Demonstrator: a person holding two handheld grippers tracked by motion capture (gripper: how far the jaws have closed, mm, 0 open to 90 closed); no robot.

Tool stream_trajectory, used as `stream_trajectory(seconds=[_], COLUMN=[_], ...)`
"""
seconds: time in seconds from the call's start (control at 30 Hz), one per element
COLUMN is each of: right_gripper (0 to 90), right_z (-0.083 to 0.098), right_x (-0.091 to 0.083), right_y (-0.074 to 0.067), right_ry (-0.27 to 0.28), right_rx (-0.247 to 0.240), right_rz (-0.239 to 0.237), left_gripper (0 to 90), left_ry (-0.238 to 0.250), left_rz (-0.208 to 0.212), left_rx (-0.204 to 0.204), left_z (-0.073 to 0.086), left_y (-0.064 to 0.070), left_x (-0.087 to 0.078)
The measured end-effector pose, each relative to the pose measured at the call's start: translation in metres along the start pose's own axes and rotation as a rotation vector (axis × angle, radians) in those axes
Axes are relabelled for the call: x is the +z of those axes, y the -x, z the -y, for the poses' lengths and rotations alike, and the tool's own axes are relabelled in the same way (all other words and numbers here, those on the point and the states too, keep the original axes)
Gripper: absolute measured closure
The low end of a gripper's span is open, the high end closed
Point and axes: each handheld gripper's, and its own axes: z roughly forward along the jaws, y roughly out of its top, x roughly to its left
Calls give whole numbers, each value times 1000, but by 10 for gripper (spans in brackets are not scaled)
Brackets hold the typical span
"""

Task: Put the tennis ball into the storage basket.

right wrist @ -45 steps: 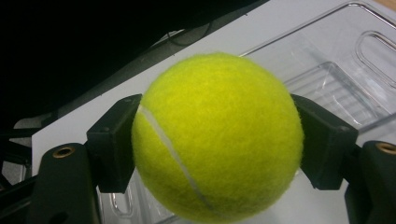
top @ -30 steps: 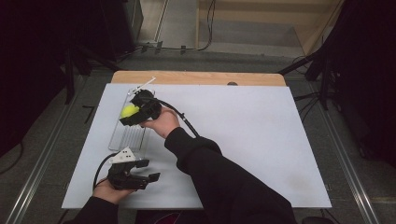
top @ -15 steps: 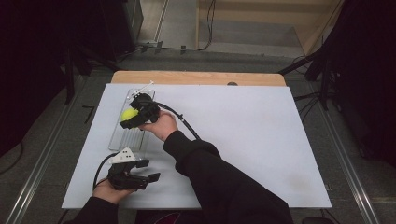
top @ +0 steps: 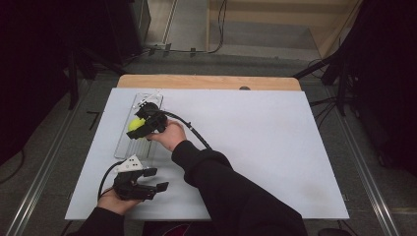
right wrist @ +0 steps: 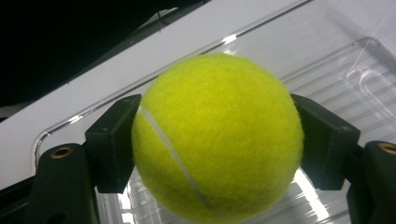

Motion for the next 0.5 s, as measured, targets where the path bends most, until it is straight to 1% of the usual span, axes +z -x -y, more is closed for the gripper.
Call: stream_trajectory(seconds=[0.03,0.07,0.1,0.23,0.27,0.33,0.37,0.4,0.5], right_gripper=[168,161,143,142,142,142,143,143,149], right_z=[0,-1,-2,-3,-3,-3,-2,-2,1], right_x=[-1,-2,-6,-12,-17,-19,-26,-26,-33], right_y=[-1,-1,-2,-1,0,1,3,3,7], right_ry=[6,12,27,33,31,30,29,29,26], right_rx=[-13,-22,-17,-26,-12,-8,-5,-5,2], right_rz=[-7,-5,-8,9,13,18,16,16,3], left_gripper=[264,264,264,264,264,264,264,264,264], left_ry=[0,0,0,-2,0,-2,0,0,-3], left_rz=[-1,-1,-2,-2,-1,-3,-2,-2,-3], left_rx=[0,1,1,0,-1,0,0,0,2], left_z=[0,0,0,0,0,0,0,0,-1], left_y=[0,0,0,0,0,0,0,0,0], left_x=[0,0,0,0,0,0,1,1,2])
